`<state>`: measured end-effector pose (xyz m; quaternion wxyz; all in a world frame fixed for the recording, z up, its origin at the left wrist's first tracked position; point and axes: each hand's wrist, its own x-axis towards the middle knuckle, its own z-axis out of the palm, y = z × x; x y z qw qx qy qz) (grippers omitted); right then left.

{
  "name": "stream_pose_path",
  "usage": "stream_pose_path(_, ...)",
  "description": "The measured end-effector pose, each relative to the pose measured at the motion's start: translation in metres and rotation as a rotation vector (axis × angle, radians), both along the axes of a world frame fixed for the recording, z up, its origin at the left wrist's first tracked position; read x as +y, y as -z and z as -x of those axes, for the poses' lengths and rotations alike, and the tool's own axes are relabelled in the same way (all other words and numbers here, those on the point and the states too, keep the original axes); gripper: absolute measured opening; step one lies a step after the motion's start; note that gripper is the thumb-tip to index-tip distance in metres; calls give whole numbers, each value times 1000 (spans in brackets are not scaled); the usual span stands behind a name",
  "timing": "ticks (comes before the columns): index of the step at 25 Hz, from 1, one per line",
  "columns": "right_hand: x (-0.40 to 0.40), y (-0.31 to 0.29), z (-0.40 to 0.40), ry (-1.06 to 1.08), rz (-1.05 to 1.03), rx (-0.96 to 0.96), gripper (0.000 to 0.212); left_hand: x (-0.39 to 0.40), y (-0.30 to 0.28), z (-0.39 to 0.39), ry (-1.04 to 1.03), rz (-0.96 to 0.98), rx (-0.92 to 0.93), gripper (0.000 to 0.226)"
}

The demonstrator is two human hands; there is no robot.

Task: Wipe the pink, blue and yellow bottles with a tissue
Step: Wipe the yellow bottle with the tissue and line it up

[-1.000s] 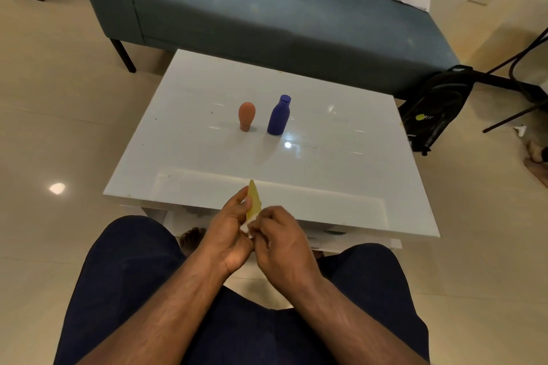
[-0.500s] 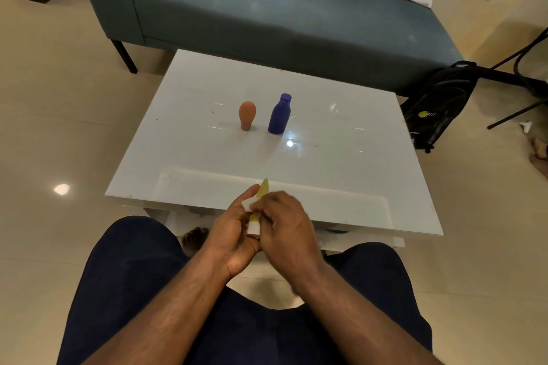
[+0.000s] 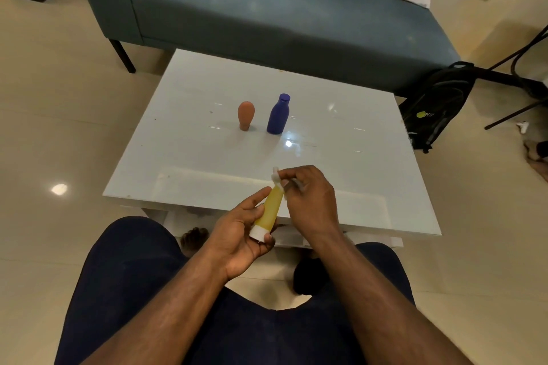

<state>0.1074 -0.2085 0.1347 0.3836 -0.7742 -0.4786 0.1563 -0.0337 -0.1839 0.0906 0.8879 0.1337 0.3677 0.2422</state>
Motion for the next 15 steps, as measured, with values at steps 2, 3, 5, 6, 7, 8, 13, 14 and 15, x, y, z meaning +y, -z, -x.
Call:
stream_pose_path(2,-5,1,6,22,-18,42,15,-2,1,-1,10,-16,11,34)
stream_pose_path(3,-10,2,10,18,-26,45,15,-3,1,-2,7,-21,13,32)
stream_pose_path(5,-19,3,16,-5,-40,32,17,-5,0,-4,5,-38,13,33)
stream_pose_path(6,-21,3,17,-14,-40,34,17,-6,-1,-4,16,-59,16,37)
stream_pose_path(7,-21,3,15,-12,-38,49,17,-6,-1,-5,32,-81,19,42)
stream_pose_path(8,-19,1,12,-4,-38,69,17,-7,-3,-5,48,-98,18,44)
stream_pose_path(13,-13,-1,12,5,-56,64,17,-7,-3,-5,45,-53,-38,42)
stream_pose_path(14,-18,1,20,-8,-50,85,17,-7,-4,-5,40,-43,-44,41)
stream_pose_path(15,-24,5,28,-28,-47,96,18,-7,-4,-6,35,-41,-48,41)
